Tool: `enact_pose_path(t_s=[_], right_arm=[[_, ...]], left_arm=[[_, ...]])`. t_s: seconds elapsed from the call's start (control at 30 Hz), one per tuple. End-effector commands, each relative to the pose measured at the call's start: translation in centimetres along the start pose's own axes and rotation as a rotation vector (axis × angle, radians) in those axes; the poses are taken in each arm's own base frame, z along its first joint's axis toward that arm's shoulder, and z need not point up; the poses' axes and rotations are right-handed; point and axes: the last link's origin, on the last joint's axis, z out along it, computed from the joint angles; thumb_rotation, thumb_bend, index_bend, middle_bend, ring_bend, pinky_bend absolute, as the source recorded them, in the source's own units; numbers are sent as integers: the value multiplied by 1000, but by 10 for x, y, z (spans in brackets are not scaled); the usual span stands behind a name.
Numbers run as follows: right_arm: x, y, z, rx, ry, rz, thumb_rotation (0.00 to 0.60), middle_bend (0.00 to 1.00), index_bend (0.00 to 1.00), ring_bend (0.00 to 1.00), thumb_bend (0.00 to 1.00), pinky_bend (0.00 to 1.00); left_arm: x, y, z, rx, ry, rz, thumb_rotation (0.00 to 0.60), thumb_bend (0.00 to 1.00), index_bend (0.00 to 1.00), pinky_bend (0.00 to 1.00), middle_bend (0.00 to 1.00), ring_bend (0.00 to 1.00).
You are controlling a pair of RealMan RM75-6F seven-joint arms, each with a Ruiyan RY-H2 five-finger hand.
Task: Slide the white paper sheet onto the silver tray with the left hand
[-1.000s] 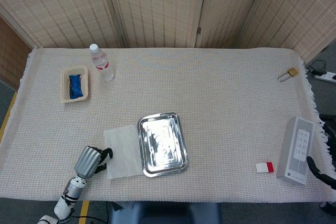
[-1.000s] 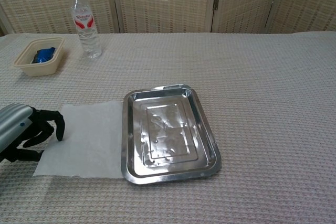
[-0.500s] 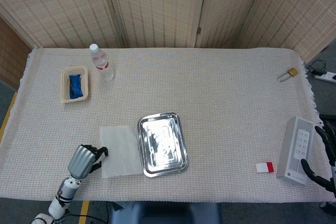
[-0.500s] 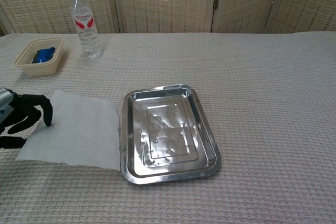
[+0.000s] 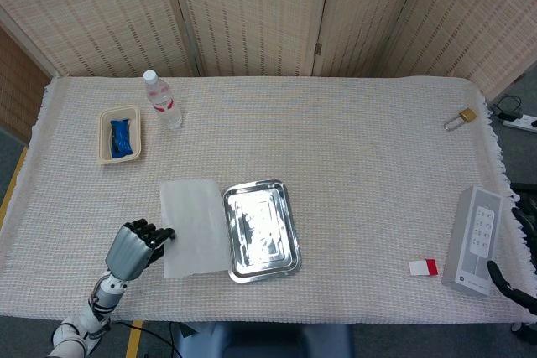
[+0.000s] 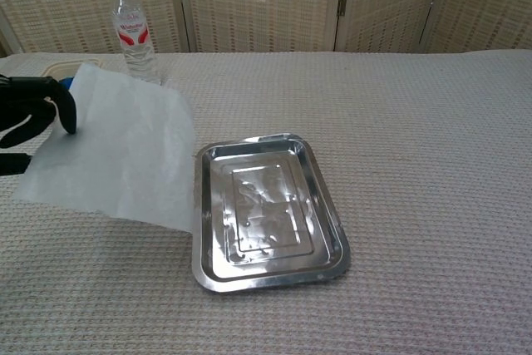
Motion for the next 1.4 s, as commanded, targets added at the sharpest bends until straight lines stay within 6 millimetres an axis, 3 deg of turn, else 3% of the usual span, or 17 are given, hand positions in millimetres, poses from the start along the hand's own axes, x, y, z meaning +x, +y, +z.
enact_pose_path(t_s=[0.03,0.23,0.33,0.7,1.13,1.4], right_arm=[[6,3,-1,-2,10,14,600,0,0,0,400,0],[9,7,-1,-42,7,29,600,0,0,0,400,0],[9,5,-3,-33,0,34,600,0,0,0,399,0],[20,11,-6,-36,12,93,600,0,0,0,399,0],[23,11,-9,-20,20,110,600,0,0,0,400,0],[24,7,-14,16,28,121,600,0,0,0,400,0]], left_arm=[[-12,12,14,-58,-24,2,600,569,660,1000,1000,1000],[-36,39,30,-209,-112,9,600,572,668,1000,1000,1000],[-53,50,37,-203,-169,19,600,572,669,1000,1000,1000],[-83,52,55,-35,-288,84,600,585,685,1000,1000,1000],[-89,55,57,-26,-343,120,600,628,705,1000,1000,1000],[-85,66,47,-42,-354,83,600,639,710,1000,1000,1000]])
